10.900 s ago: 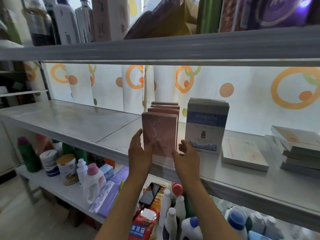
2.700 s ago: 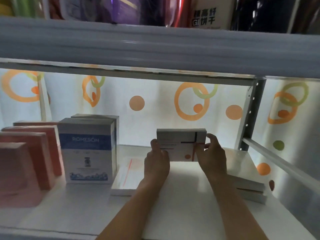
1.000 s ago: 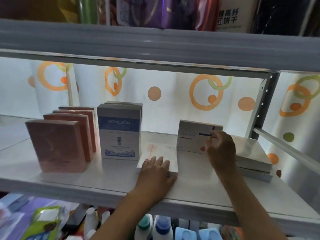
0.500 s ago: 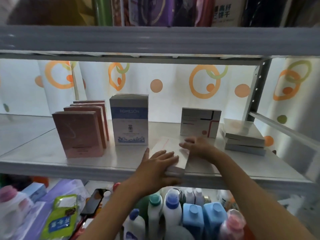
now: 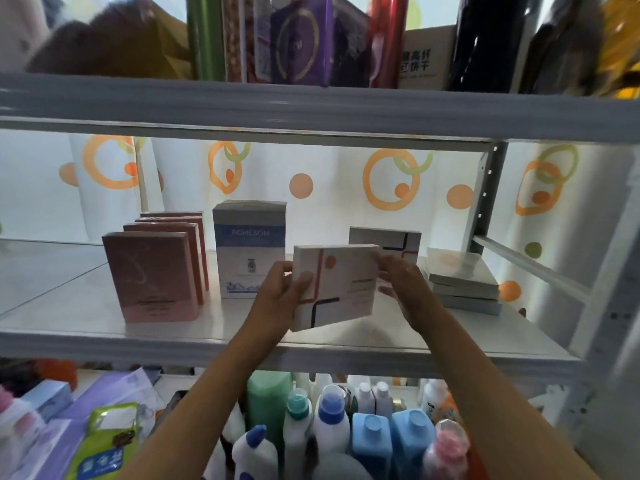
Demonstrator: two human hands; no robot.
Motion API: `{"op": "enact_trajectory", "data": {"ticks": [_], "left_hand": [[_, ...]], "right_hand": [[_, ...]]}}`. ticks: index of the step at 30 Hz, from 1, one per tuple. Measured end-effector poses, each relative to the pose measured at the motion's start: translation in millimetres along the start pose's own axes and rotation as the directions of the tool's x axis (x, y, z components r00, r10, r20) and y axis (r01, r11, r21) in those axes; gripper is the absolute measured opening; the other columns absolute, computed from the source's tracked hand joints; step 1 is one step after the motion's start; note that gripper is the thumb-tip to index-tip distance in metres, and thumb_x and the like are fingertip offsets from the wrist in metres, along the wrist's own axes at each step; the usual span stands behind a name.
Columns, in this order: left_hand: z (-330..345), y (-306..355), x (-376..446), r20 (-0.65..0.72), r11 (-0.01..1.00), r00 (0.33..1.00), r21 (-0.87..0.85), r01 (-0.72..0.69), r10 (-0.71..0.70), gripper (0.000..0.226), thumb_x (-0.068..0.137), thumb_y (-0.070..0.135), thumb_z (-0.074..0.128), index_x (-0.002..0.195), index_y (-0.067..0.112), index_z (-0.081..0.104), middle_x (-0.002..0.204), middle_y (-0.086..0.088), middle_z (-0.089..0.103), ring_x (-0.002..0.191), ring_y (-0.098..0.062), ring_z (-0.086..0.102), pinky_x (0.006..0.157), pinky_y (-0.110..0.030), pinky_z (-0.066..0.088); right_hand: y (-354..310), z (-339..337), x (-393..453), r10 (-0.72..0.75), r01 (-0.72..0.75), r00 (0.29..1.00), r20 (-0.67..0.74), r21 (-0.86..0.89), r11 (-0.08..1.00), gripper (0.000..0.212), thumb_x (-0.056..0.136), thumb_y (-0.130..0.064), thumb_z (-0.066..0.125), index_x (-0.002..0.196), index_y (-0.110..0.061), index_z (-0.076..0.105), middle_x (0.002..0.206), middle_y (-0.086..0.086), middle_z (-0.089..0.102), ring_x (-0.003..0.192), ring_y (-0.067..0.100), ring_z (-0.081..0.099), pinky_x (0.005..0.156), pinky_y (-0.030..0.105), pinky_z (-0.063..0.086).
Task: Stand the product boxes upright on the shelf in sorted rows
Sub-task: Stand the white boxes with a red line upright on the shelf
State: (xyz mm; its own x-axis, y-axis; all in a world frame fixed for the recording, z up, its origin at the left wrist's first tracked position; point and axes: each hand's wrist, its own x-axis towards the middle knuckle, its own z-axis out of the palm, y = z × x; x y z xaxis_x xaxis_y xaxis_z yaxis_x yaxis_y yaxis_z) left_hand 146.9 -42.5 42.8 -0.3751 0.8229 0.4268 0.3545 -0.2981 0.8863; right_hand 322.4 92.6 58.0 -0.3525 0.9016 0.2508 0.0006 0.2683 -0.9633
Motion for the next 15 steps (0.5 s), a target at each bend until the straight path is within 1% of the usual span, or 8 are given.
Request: {"op": "enact_trajectory", "data": {"ticks": [2,4,6,7,10,11,13,15], "left_hand": [[5,3,5,-0.073,0.988,0.994,-0.135,0.070,-0.081,0.017,0.098,0.042,0.046,0.105,0.026,0.049,0.094,0.006,0.068,0.076,-0.007,0.070,0.058,-0.018,0.054],[10,-1,10,-0.109,0.973,0.985,-0.203,0.111,-0.135,0.022,0.098,0.046,0.044,0.107,0.027,0.052,0.098,0.003,0.069,0.084,-0.014,0.070,0.068,-0.028,0.058],[16,-6,15,-0.123,0.950,0.975,-0.274,0.147,-0.186,0.028,0.098,0.046,0.044,0.111,0.024,0.054,0.102,-0.002,0.070,0.090,-0.020,0.070,0.078,-0.036,0.060],[19,-8,17,-0.118,0.934,0.971,-0.318,0.161,-0.208,0.030,0.098,0.045,0.044,0.113,0.022,0.055,0.104,-0.004,0.070,0.091,-0.021,0.070,0.079,-0.036,0.059],[26,-14,22,-0.096,0.915,0.962,-0.346,0.210,-0.257,0.033,0.101,0.042,0.041,0.117,0.017,0.056,0.106,-0.005,0.070,0.091,-0.018,0.069,0.068,-0.020,0.057],[28,-17,24,-0.077,0.903,0.959,-0.365,0.228,-0.274,0.033,0.101,0.041,0.042,0.118,0.016,0.056,0.107,-0.006,0.069,0.092,-0.019,0.068,0.071,-0.022,0.058],[31,-21,29,-0.025,0.857,0.946,-0.432,0.282,-0.323,0.029,0.099,0.035,0.048,0.119,0.015,0.055,0.109,-0.009,0.069,0.096,-0.025,0.067,0.086,-0.038,0.057],[31,-21,35,-0.009,0.845,0.942,-0.445,0.296,-0.335,0.031,0.095,0.026,0.058,0.123,0.015,0.052,0.117,-0.009,0.066,0.100,-0.025,0.066,0.088,-0.041,0.056]], "right_hand": [[-2,0,-6,-0.038,0.035,0.999,0.032,0.081,0.996,0.024,0.096,-0.046,0.055,0.102,-0.028,0.069,0.107,0.005,0.071,0.106,0.026,0.064,0.091,0.047,0.049],[-1,-3,-10,-0.072,0.066,0.996,0.044,0.116,0.991,0.019,0.096,-0.033,0.058,0.112,-0.030,0.068,0.108,0.001,0.072,0.106,0.026,0.064,0.088,0.045,0.053],[4,-6,-10,-0.076,0.070,0.996,0.049,0.119,0.990,0.031,0.094,-0.020,0.061,0.122,-0.032,0.065,0.110,0.000,0.071,0.104,0.028,0.065,0.083,0.043,0.057],[6,-6,-9,-0.078,0.070,0.995,0.058,0.122,0.990,0.038,0.092,-0.016,0.061,0.126,-0.033,0.063,0.110,0.000,0.072,0.102,0.029,0.065,0.084,0.043,0.058],[11,-9,-7,-0.089,0.072,0.991,0.097,0.162,0.984,0.051,0.089,-0.004,0.062,0.129,-0.035,0.061,0.108,0.003,0.072,0.098,0.029,0.066,0.085,0.044,0.059],[10,-12,-5,-0.092,0.072,0.989,0.113,0.170,0.983,0.053,0.088,-0.001,0.063,0.128,-0.035,0.061,0.106,0.003,0.073,0.096,0.028,0.067,0.083,0.042,0.060],[8,-20,2,-0.087,0.059,0.986,0.142,0.191,0.980,0.052,0.086,-0.002,0.067,0.128,-0.033,0.062,0.104,0.005,0.072,0.091,0.026,0.068,0.077,0.037,0.059],[3,-29,7,-0.075,0.043,0.988,0.133,0.228,0.973,0.048,0.083,-0.014,0.075,0.128,-0.026,0.062,0.107,0.010,0.069,0.092,0.029,0.067,0.075,0.035,0.058]]}}
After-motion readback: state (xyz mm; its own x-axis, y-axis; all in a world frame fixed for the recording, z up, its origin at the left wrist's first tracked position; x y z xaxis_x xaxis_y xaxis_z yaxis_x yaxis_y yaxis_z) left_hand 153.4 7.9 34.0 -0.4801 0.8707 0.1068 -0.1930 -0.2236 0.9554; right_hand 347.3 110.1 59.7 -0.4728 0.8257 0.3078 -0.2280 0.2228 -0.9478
